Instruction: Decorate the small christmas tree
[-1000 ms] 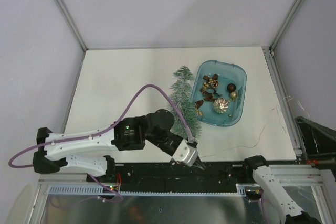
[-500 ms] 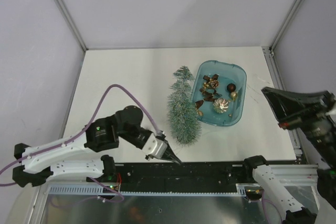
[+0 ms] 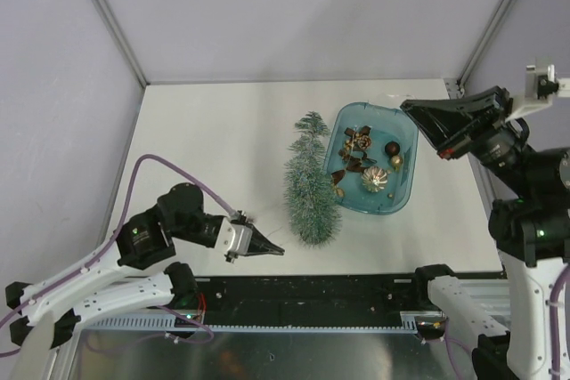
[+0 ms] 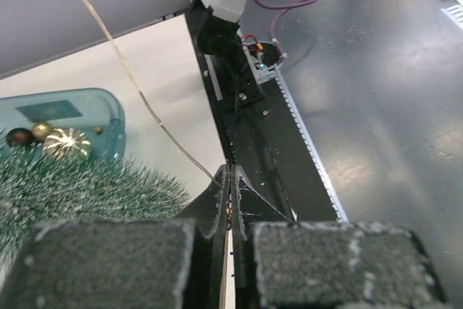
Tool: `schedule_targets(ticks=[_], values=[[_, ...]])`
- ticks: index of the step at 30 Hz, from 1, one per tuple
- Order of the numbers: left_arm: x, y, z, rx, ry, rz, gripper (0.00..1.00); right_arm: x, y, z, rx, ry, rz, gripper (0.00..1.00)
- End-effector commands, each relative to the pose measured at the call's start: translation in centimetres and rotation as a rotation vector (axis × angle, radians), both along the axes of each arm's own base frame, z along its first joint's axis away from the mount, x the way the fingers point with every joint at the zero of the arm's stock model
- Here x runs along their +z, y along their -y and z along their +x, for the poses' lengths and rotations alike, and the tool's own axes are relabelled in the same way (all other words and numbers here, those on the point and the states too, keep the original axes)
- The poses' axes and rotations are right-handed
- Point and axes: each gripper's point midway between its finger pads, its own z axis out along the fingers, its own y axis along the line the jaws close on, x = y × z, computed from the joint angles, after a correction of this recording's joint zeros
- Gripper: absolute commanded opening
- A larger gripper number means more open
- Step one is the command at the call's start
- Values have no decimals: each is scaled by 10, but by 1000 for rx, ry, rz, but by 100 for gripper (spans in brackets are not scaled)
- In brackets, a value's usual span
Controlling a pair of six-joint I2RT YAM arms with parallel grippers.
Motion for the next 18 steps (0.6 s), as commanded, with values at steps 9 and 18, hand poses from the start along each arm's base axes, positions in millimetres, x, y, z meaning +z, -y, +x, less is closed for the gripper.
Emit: schedule_targets(ticks=[9,18], values=[[-20,-19,41,262,64,0,0,8,-30,55,34,25,-62,0],[-48,-27,59,390,3,47,0,-10,-55,119,-50,-19,-115,0]])
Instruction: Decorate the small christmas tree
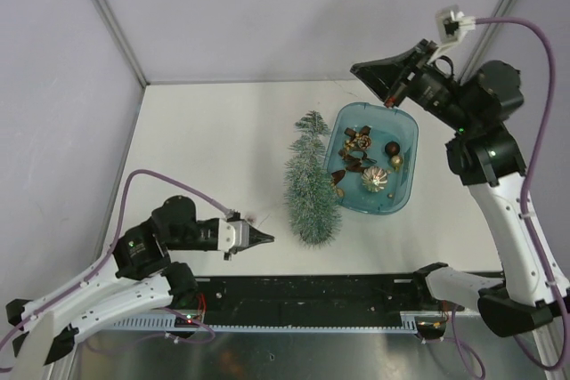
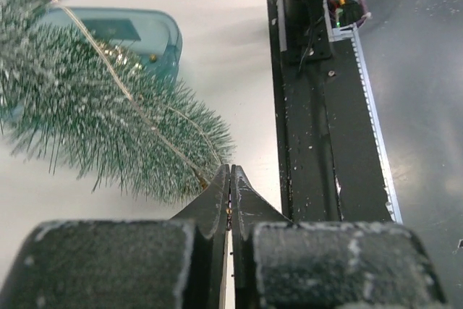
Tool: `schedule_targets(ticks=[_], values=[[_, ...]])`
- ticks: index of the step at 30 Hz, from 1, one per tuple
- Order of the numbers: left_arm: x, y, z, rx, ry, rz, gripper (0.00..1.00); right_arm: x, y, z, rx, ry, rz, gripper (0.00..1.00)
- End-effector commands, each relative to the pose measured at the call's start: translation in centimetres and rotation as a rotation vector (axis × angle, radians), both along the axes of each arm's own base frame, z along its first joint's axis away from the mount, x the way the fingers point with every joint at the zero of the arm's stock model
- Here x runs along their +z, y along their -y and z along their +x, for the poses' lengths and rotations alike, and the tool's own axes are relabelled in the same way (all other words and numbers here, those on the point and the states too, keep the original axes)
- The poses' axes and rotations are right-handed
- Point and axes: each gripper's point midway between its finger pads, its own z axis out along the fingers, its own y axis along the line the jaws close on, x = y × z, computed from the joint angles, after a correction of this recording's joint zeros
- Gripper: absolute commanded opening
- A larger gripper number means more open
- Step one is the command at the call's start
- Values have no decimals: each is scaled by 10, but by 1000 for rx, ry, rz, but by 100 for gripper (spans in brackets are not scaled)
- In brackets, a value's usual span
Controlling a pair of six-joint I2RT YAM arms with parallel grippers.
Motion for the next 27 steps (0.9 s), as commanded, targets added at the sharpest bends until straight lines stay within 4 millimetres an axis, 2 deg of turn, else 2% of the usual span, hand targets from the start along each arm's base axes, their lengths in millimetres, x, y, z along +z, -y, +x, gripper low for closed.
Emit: schedule_targets(ticks=[1,6,10,18,23,27], values=[[-8,-6,22,134,-39,3,0,14,-1,23,-80,66,-12,0],[-2,-16,59,326,-75,-46,0,13,-10,43,-88,69,-10,0],[-14,-27,84,417,-86,-31,0,7,-19,60,-88,58,-12,0],[-28,-54,151,621,-151,-20,0,-16,-25,91,-132,28,-37,0],[-38,-39,181,627,-249,-1,3,-32,-15,107,-186,5,-39,0],[-30,-21,192,585,-257,-52,10,-47,2,119,-240,-26,-49,0]])
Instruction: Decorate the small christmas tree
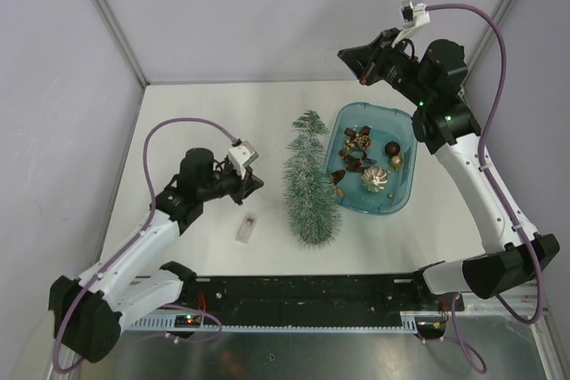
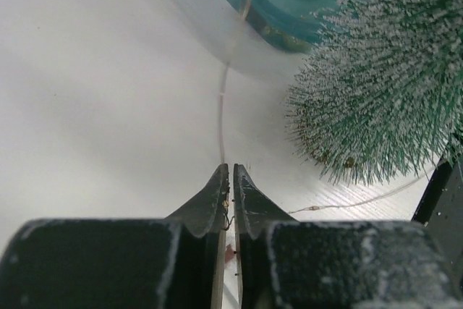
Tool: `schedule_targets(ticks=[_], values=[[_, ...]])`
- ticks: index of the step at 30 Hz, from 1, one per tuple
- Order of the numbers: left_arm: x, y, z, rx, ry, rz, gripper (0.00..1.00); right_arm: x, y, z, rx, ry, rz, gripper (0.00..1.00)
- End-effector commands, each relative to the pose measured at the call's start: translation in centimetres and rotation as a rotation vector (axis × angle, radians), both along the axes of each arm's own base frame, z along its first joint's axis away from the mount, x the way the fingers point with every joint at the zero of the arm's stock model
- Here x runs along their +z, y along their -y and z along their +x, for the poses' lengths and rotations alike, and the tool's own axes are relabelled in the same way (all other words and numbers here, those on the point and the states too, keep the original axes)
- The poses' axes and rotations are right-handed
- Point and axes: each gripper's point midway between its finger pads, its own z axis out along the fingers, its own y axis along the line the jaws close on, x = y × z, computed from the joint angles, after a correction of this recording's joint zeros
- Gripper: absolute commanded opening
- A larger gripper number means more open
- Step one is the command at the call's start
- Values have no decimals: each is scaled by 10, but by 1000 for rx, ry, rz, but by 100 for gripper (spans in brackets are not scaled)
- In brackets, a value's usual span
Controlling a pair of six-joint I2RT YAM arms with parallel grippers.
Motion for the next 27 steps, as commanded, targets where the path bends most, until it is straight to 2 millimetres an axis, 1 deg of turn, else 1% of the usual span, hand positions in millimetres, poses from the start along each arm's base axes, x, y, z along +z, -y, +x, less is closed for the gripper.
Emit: schedule_targets(ticks=[1,2,3,5,7,10,11,12,13,16,19,21,22,24,27], values=[[48,25,17,-41,93,-133,12,6,26,10,-90,46,14,0],[49,30,18,-47,87,-136,14,7,33,12,-104,53,18,0],[53,34,22,-47,97,-145,21,6,37,14,-110,55,22,0],[59,40,29,-46,120,-155,30,-1,48,20,-125,42,28,0],[65,44,36,-38,149,-164,40,-7,60,27,-146,31,31,0],[71,47,47,-21,191,-180,51,-22,75,36,-168,4,30,0],[73,49,49,-20,200,-189,60,-26,81,39,-179,-3,29,0],[75,52,51,-23,209,-197,66,-30,85,41,-186,-12,29,0],[75,55,51,-34,214,-202,70,-34,91,44,-198,-19,28,0],[74,62,49,-61,235,-205,77,-42,106,48,-229,-35,24,0],[72,65,50,-61,246,-210,89,-46,125,49,-275,-42,19,0],[72,66,51,-62,260,-215,95,-52,147,48,-329,-52,18,0],[72,66,50,-67,268,-219,97,-53,157,46,-356,-53,18,0],[72,67,49,-70,273,-225,99,-57,172,40,-400,-54,11,0],[71,63,45,-61,274,-232,99,-69,188,34,-469,-84,-22,0]])
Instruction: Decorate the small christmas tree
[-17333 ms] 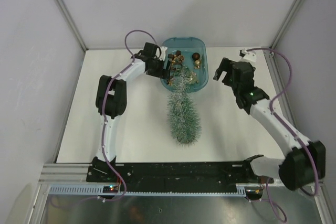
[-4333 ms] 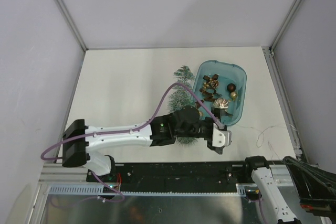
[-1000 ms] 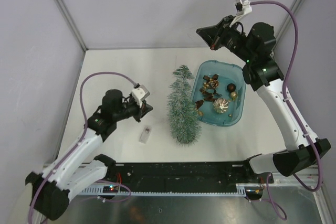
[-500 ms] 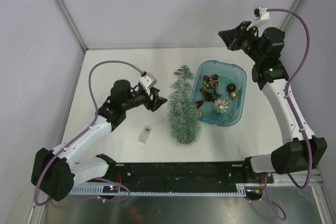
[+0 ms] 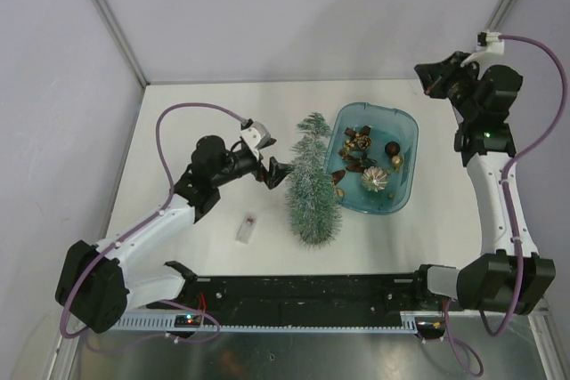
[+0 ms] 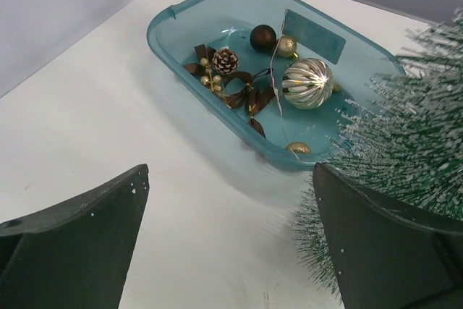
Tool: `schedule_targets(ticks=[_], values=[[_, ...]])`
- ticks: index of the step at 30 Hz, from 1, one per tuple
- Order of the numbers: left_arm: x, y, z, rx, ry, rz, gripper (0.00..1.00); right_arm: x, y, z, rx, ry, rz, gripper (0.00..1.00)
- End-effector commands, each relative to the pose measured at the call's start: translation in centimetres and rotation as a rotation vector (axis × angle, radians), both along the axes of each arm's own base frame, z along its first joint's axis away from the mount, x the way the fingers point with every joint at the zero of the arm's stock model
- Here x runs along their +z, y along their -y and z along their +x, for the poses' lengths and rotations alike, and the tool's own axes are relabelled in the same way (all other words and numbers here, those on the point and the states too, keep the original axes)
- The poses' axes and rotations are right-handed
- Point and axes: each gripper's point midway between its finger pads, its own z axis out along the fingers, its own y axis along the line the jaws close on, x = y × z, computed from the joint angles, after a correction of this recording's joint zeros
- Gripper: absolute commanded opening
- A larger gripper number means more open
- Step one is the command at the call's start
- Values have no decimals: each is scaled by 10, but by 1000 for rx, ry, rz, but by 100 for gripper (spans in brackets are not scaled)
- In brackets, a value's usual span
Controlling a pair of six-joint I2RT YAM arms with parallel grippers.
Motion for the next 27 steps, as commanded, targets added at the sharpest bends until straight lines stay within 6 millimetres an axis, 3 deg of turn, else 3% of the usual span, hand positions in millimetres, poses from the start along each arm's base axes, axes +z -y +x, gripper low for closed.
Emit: schedule_targets(ticks=[1,9,14,18,22,27], values=[[14,-6,-2,19,52,-48,100,14,21,-21,-93,46,-54,0],[13,-61,6,180,41,-58,100,-15,66,-54,-375,-90,-61,0],[33,-82,10,243,76,-6,99,-39,81,-78,-489,-185,-49,0],[49,-79,-5,171,43,25,100,-57,84,-117,-586,-268,-59,0],[75,-62,-37,-5,26,1,100,-62,72,-170,-586,-294,-87,0],[105,-44,-83,-232,-36,-78,97,-46,48,-236,-423,-197,-13,0]])
